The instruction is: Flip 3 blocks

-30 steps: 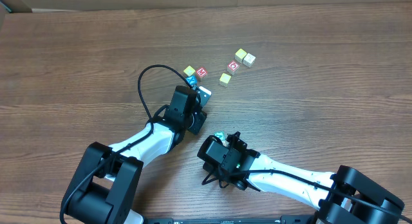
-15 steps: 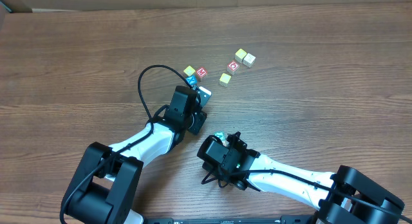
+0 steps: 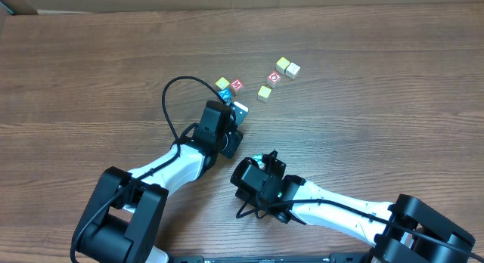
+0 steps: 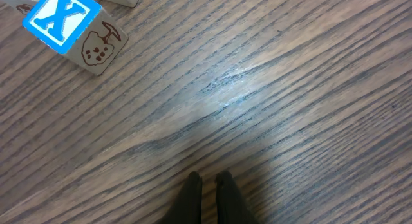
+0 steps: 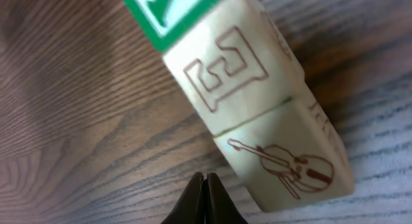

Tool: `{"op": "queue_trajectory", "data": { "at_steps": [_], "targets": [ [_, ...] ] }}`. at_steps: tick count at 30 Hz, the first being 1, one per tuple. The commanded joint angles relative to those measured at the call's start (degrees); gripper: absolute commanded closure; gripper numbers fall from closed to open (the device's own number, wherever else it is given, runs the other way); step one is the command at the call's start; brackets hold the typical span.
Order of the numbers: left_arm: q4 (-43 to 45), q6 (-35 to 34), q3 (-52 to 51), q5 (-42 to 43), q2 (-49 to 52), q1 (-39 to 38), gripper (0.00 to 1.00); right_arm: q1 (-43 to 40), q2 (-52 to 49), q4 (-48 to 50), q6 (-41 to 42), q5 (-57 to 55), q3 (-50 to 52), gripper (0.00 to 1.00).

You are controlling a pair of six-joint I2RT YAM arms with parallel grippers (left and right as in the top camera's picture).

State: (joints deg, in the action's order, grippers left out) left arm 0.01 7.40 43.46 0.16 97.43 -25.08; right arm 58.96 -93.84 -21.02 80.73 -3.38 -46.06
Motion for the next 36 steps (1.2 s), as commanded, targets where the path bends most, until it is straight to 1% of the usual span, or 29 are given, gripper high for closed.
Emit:
{"op": "queue_trajectory", "data": {
  "at_steps": [1, 3, 6, 36],
  "targets": [
    [0.04, -0.83, -0.55, -0.13, 0.76, 0.09, 0.96, 0.17, -0.37, 0.74, -4.07, -1.75, -0.74, 0.96],
    [0.07, -1.18, -0.55, -0.13, 0.76, 0.09, 0.96, 0.17, -0.37, 1.73, -7.10, -1.86, -0.92, 0.96],
    [0.04, -1.25, -0.55, -0.13, 0.76, 0.09, 0.96, 0.17, -0.37, 1.88, -9.03, -2.25, -1.31, 0.96],
    [0.04, -1.27, -0.55, -0.13, 0.76, 0.09, 0.96, 0.17, -0.37, -1.20, -9.20, -5.03, -1.31, 0.96]
  ]
}}
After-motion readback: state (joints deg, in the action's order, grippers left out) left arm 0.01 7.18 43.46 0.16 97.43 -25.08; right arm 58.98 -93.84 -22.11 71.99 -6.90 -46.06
